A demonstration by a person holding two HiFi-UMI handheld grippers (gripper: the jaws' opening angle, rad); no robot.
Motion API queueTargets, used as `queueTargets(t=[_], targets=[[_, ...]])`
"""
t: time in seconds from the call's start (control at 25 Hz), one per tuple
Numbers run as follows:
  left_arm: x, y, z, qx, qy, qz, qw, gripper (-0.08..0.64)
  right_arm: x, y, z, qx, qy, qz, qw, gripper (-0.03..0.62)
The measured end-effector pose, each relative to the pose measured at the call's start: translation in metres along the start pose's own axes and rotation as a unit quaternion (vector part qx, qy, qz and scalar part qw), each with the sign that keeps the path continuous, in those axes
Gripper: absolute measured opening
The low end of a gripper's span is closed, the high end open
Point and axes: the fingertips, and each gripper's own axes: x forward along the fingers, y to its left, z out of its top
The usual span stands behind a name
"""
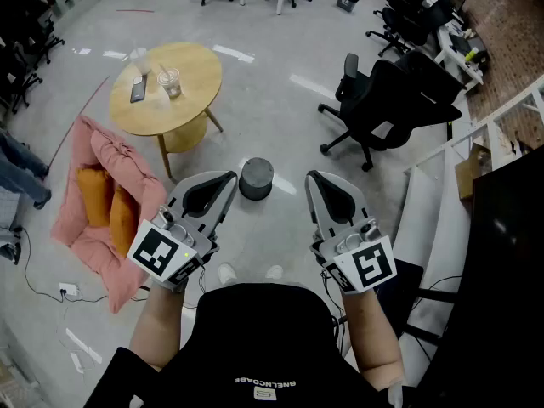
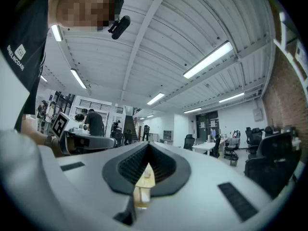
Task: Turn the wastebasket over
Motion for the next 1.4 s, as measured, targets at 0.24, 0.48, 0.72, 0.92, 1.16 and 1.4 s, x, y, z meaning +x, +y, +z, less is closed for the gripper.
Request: queueTargets(t=[0.24, 0.48, 0.72, 0.92, 1.16, 1.4], targets=[[0.013, -0.014, 0.002, -0.006, 0.003, -0.006, 1.0000, 0.014, -0.015, -0.006, 0.000, 0.006, 0.003, -0.001, 1.000, 0.009], [0.043, -0.040, -0.019, -0.004, 0.018, 0.000, 0.9998, 0.014, -0.043, -0.041, -0.010, 0.027, -0.013, 0.005, 1.000, 0.011], [0.059, -0.051, -0.040, 0.005, 0.049, 0.024, 0.9985, 0.014, -0.055, -0.074, -0.023, 0.055, -0.015, 0.006, 0.998, 0.011], [0.067, -0.030, -0.060, -0.003, 0.070, 0.040, 0.9968, 0.014, -0.035, -0.089, -0.042, 0.067, 0.000, 0.008, 0.998, 0.011], [0.088, 0.036, -0.081, -0.019, 0.076, 0.045, 0.9959, 0.014, 0.028, -0.106, -0.069, 0.044, 0.033, 0.017, 0.998, 0.011], [0.108, 0.135, -0.090, -0.036, 0.077, 0.053, 0.9950, 0.014, 0.125, -0.122, -0.094, 0.027, 0.070, 0.031, 0.997, 0.011]])
